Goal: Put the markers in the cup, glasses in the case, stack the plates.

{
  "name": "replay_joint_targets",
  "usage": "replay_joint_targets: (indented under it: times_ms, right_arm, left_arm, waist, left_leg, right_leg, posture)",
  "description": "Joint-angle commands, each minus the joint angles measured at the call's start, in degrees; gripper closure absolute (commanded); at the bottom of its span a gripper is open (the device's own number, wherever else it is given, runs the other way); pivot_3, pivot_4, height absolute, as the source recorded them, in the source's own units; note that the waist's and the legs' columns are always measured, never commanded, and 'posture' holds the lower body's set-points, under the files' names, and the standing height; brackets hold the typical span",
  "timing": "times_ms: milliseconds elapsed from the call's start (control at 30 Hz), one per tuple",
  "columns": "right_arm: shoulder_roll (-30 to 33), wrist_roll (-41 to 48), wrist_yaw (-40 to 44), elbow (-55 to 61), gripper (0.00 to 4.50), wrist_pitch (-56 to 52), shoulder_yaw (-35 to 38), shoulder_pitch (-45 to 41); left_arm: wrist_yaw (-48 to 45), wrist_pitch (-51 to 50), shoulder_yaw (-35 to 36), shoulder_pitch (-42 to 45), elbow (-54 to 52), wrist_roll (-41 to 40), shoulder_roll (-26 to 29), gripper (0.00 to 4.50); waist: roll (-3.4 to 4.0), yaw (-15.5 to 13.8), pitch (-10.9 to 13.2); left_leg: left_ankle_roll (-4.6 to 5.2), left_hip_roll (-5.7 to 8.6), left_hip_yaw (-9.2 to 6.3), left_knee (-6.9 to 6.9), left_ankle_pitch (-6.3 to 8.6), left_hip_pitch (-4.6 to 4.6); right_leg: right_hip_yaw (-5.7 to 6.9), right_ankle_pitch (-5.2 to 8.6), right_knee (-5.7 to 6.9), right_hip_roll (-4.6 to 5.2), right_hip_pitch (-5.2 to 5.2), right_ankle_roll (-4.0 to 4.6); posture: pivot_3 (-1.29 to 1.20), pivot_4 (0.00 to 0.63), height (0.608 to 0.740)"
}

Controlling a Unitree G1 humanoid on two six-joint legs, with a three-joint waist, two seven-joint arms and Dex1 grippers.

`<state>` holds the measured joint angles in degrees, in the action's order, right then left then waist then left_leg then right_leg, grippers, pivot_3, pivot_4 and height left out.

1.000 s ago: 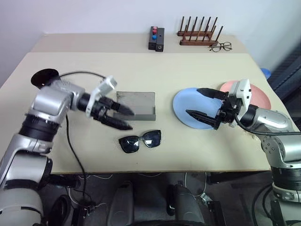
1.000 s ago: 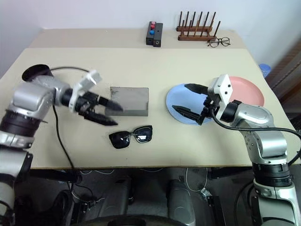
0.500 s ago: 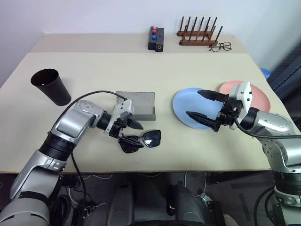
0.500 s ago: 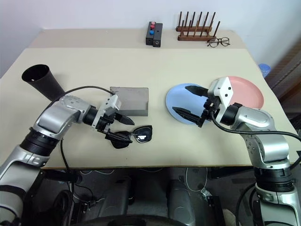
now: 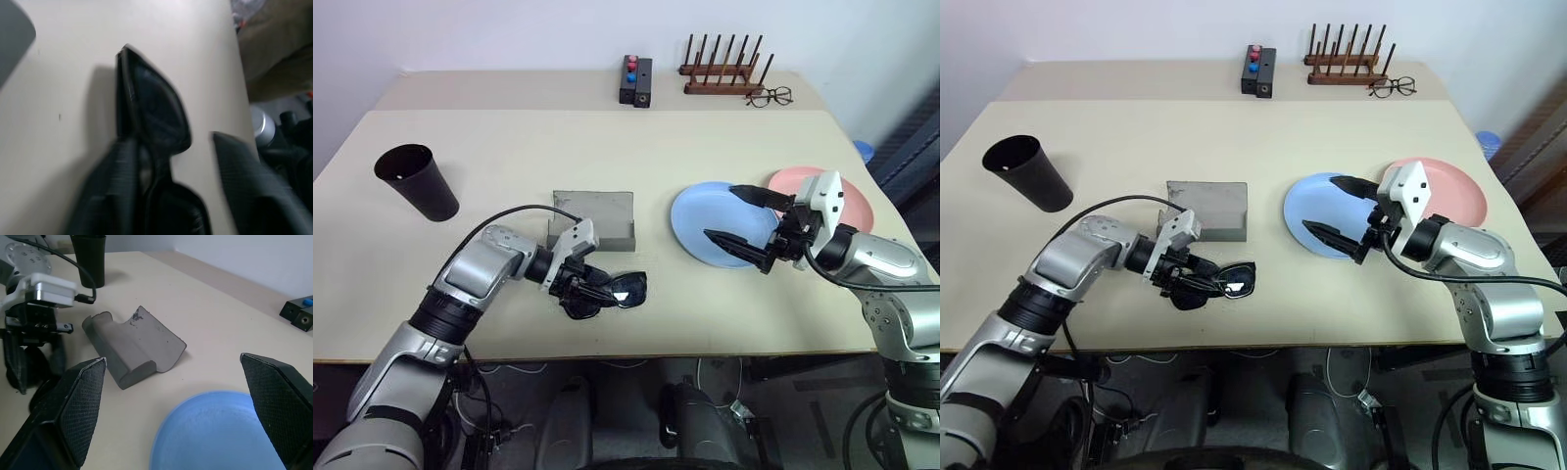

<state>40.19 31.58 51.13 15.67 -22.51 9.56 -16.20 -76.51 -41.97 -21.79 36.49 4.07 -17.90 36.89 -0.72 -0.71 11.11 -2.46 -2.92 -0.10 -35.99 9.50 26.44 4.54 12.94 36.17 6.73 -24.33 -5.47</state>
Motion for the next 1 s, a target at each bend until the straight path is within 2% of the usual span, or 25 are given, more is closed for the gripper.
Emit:
replay_joint_targets:
  times_ms: [33,200,233,300,633,800,1000]
  right_arm:
    - [0.25,0.28,0.10,0.96,0.00,1.45,1.65,-0.55]
    - [0.27,0.12,0.13,0.57,0.00,1.85,1.54,-0.72]
    - [0.25,0.10,0.11,0.49,0.00,1.90,1.52,-0.79]
    - [0.22,-0.07,-0.01,0.39,0.00,1.99,1.36,-0.98]
    - [0.08,-0.35,-0.84,0.58,0.00,1.56,0.76,-1.75]
    - [-0.13,-0.55,-0.97,0.30,0.00,1.46,0.45,-2.33]
    - [-0.65,-0.89,-0.98,-0.47,0.00,1.48,-0.22,-3.61]
  left_arm:
    - [0.55,1.12,-0.40,0.09,-1.38,1.16,0.34,3.88]
    - [0.35,1.23,-0.68,0.15,-1.47,1.52,0.21,3.88]
    - [0.42,1.07,-0.76,0.10,-1.58,1.55,0.20,4.26]
    - [0.09,0.15,-1.03,0.11,-1.83,1.32,0.40,4.44]
    - [-1.77,-9.33,2.53,3.42,-4.64,-5.97,-0.75,4.44]
    - [-6.84,-11.11,4.58,11.87,-0.82,-9.08,1.87,4.44]
    - [-15.62,6.43,2.35,25.14,19.21,-1.75,3.23,4.44]
  waist:
    - [0.03,-0.16,-0.02]
    - [0.04,-0.07,-0.03]
    - [0.04,-0.07,-0.03]
    - [0.11,-0.13,-0.07]
    - [0.12,-0.09,-0.07]
    - [0.11,-0.04,-0.06]
    - [0.13,-0.03,-0.06]
  left_leg:
    - [0.00,0.00,0.00,0.00,0.00,0.01]
    - [0.00,0.01,0.00,-0.03,0.00,-0.01]
    - [0.00,0.01,-0.01,-0.02,0.00,-0.02]
    - [0.00,0.01,-0.01,-0.03,0.00,-0.02]
    - [0.00,0.01,-0.01,-0.06,0.00,-0.01]
    - [0.00,0.01,-0.02,-0.06,0.00,0.01]
    - [0.01,0.02,0.01,-0.04,0.01,0.01]
  right_leg:
    - [0.00,0.00,-0.02,0.00,0.01,0.00]
    - [0.00,0.00,-0.05,0.01,0.07,0.02]
    - [0.00,0.00,-0.04,0.01,0.06,0.02]
    - [0.00,0.00,-0.04,0.01,0.07,0.02]
    - [0.00,0.00,-0.04,0.02,0.09,0.02]
    - [0.00,0.00,-0.04,0.01,0.05,0.02]
    - [0.00,0.03,-0.06,0.01,0.03,-0.01]
  posture:
    - [0.00,0.150,0.740]
    - [0.00,0.150,0.740]
    - [0.00,0.150,0.740]
    - [0.00,0.150,0.740]
    - [0.00,0.150,0.740]
    - [0.00,0.150,0.740]
    - [0.00,0.150,0.740]
